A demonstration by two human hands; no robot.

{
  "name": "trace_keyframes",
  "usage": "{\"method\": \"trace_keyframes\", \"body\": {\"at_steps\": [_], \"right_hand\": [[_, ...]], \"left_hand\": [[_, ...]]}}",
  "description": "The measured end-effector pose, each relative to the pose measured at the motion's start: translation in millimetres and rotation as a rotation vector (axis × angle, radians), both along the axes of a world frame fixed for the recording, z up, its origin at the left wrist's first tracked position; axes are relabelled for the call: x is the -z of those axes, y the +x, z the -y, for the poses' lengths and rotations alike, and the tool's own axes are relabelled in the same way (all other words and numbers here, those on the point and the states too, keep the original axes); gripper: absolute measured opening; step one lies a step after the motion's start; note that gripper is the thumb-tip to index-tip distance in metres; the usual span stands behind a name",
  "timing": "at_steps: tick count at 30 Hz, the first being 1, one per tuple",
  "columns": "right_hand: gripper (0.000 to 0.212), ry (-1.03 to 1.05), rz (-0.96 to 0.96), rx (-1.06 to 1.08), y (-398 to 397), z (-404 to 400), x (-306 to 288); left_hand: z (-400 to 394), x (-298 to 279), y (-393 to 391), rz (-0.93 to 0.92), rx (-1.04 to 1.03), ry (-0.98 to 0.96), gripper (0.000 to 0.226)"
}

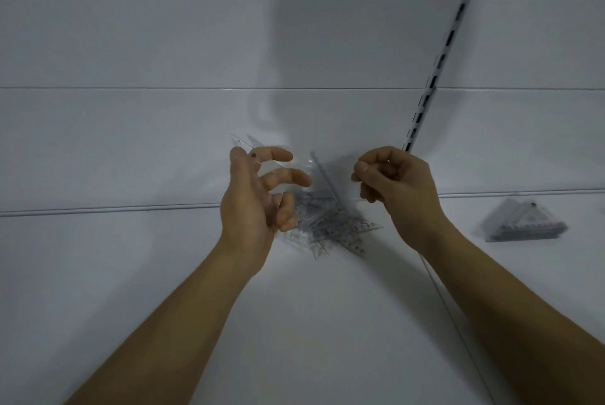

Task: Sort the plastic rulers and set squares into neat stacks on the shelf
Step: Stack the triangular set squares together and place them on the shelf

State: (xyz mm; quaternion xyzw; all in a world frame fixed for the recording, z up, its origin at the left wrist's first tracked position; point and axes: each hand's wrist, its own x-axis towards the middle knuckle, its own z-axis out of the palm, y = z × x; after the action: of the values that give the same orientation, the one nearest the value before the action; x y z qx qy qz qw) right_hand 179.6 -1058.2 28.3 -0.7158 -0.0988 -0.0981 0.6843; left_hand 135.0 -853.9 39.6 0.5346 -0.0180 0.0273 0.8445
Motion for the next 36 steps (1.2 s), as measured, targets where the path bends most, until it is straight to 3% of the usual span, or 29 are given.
{"method": "trace_keyframes", "body": {"at_steps": [4,10,14,18,28,30,33,36], "right_hand": [[0.002,0.133,-0.027,-0.084,-6,-2,-2],[0.031,0.286,-0.072,-0.179,-13,-6,-9],[0.021,0.218,-0.046,-0.172,-14,-8,-8],[0.005,0.026,0.044,-0.107,-19,-17,-5],[0.027,-0.404,0.193,0.055,-12,-20,11],[0.028,-0.584,0.243,0.1,-4,-10,11],[0.034,-0.979,0.233,0.004,7,7,19],[0.047,-1.1,0.159,-0.051,14,15,27]], "left_hand": [[8,4,4,-0.02,-0.061,0.146,0.064],[12,8,5,-0.116,-0.018,0.291,0.07],[14,6,2,-0.177,0.088,0.241,0.073],[15,7,-2,-0.162,0.202,0.228,0.078],[19,15,-2,0.008,0.15,0.297,0.049],[17,14,1,0.001,0.145,0.251,0.052],[13,11,4,-0.097,0.144,0.08,0.06],[9,11,6,-0.179,0.175,-0.043,0.067]]}}
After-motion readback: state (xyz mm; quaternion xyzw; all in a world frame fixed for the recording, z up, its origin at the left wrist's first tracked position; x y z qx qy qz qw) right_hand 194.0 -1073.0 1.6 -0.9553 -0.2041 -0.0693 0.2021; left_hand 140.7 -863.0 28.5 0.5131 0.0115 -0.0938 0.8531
